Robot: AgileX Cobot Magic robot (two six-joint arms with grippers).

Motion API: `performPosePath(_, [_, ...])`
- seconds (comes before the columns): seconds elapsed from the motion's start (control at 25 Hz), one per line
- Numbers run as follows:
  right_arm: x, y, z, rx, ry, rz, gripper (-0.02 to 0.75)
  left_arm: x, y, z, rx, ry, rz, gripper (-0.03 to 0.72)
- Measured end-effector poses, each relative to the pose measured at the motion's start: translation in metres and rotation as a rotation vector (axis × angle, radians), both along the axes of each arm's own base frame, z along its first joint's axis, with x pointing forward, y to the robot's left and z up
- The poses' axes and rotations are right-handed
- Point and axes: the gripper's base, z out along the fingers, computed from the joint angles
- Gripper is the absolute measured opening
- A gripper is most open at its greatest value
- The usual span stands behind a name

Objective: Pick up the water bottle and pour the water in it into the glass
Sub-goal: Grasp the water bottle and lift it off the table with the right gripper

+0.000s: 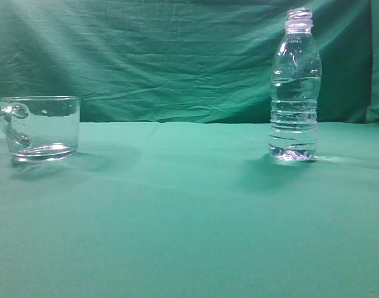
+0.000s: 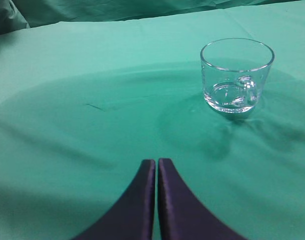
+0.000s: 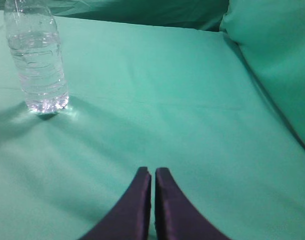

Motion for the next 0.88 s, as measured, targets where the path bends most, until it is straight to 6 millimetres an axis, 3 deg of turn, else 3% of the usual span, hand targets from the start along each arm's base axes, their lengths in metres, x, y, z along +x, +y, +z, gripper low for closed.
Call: performPosePath(0.88, [0.0,0.0,0.0,0.0,0.0,0.0,0.0,0.0,0.0,0.0,0.0,0.0,0.0,0.0])
